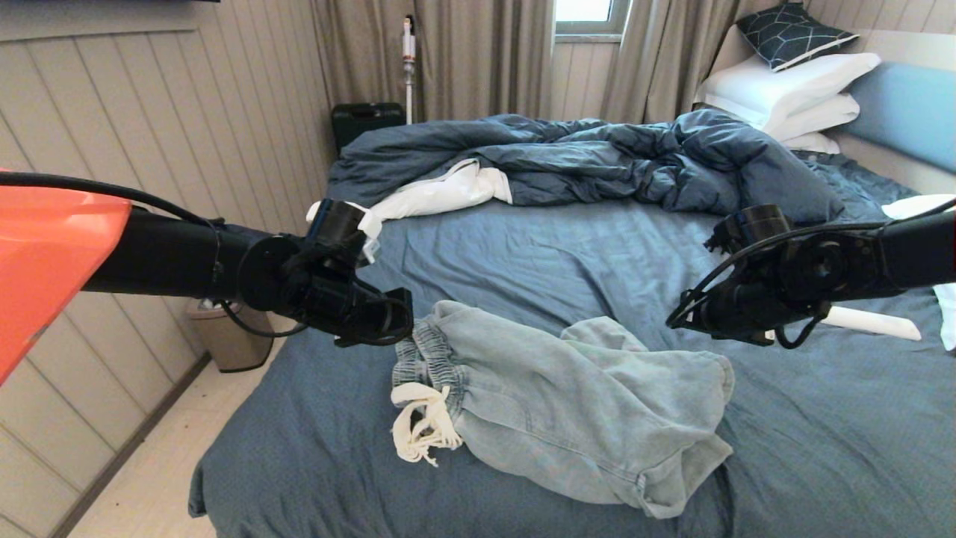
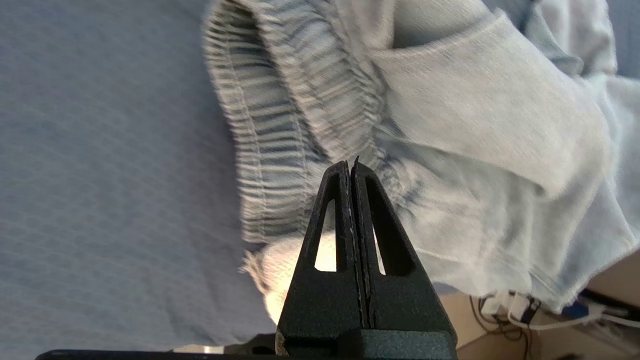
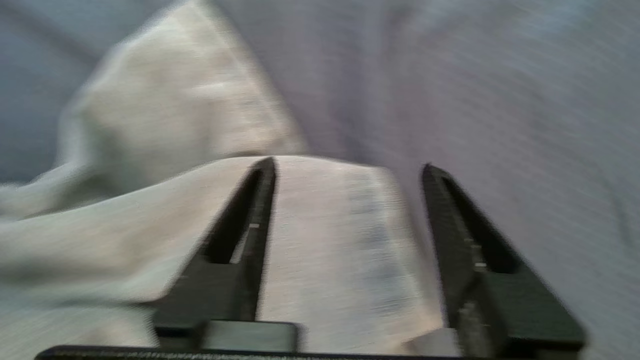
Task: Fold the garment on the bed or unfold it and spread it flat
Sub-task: Fold the blue shorts
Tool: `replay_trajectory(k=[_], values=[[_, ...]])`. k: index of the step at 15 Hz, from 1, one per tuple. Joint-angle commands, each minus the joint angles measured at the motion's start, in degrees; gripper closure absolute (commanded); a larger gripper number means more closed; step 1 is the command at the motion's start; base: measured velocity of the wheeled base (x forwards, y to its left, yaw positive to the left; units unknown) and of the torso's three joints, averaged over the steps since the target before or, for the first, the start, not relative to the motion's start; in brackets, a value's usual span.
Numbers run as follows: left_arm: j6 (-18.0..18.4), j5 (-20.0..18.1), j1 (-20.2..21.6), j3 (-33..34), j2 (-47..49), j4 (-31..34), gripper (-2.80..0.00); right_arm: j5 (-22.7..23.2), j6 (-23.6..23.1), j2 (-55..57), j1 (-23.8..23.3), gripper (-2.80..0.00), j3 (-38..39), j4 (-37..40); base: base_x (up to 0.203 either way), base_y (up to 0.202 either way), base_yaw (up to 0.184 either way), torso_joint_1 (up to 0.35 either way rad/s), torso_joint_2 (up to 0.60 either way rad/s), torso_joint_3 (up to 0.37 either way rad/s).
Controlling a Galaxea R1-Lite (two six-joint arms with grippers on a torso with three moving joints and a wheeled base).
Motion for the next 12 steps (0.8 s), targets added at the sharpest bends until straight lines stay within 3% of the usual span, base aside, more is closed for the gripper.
replay_trajectory(k=[1, 4, 7, 12], values=[[-0.2, 0.0, -0.2, 0.0, 0.6, 0.0, 0.0, 1.1, 0.2, 0.8, -0.8, -2.8, 1.1, 0.1, 0.0, 0.0, 0.0, 0.0, 0.0, 0.0], [-0.2, -0.1, -0.3, 0.0, 1.0, -0.1, 0.0, 3.9, 0.8, 1.1, -3.2, -2.8, 1.7, 0.3, 0.0, 0.0, 0.0, 0.0, 0.0, 0.0], [-0.2, -0.1, -0.5, -0.3, 1.6, -0.2, 0.0, 7.5, 4.4, 3.4, -3.3, -2.8, 1.0, 3.0, 0.0, 0.0, 0.0, 0.0, 0.0, 0.0], [-0.2, -0.1, -0.8, -0.3, 2.3, -0.3, 0.0, 8.4, 6.7, 6.1, -2.3, -2.8, -1.3, 3.2, 0.0, 0.0, 0.0, 0.0, 0.0, 0.0]])
